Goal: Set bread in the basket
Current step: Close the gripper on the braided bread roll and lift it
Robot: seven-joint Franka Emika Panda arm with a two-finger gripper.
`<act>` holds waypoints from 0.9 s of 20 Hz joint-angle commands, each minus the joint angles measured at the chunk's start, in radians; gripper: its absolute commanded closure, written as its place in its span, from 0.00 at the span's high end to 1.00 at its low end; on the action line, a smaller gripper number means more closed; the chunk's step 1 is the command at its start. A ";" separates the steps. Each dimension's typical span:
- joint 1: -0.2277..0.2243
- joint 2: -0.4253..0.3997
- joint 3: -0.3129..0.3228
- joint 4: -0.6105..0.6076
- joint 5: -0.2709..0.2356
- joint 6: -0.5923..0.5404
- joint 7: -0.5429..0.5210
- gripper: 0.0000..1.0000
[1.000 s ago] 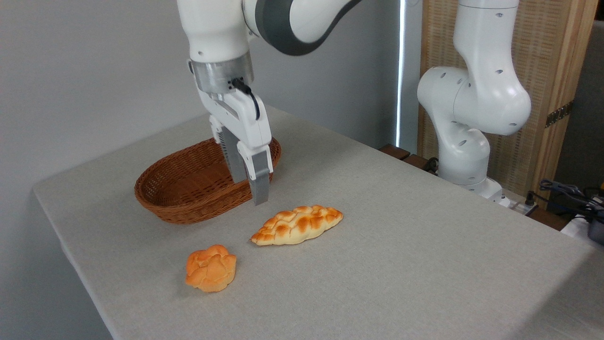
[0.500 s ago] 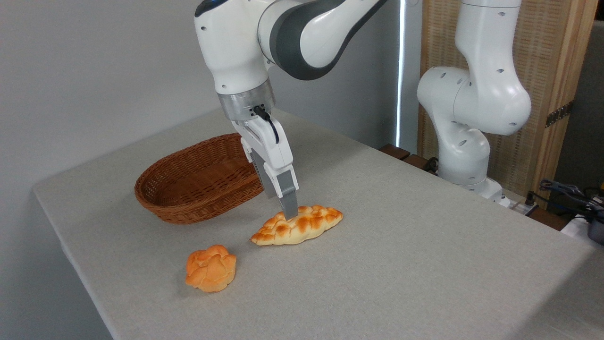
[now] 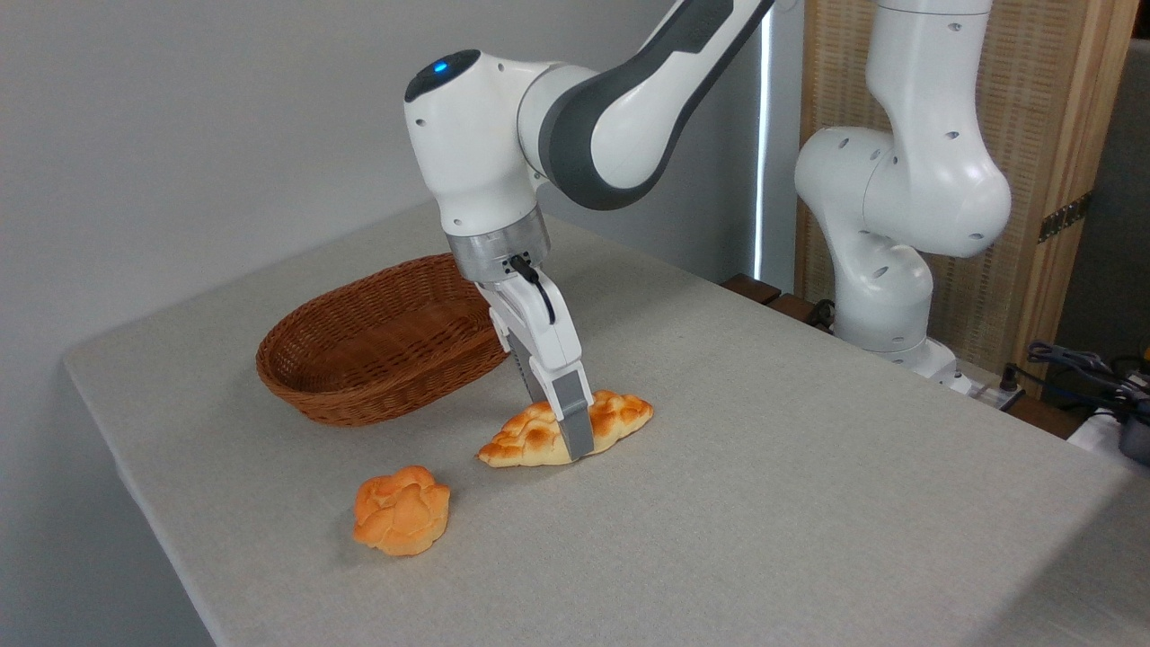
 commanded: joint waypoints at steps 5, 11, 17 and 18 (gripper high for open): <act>0.003 -0.003 0.000 -0.010 0.013 0.020 0.023 0.39; 0.003 -0.004 0.000 -0.005 0.010 0.017 0.020 0.40; 0.004 -0.013 0.000 0.172 -0.074 -0.096 0.002 0.45; 0.004 -0.013 0.000 0.206 -0.121 -0.118 -0.004 0.45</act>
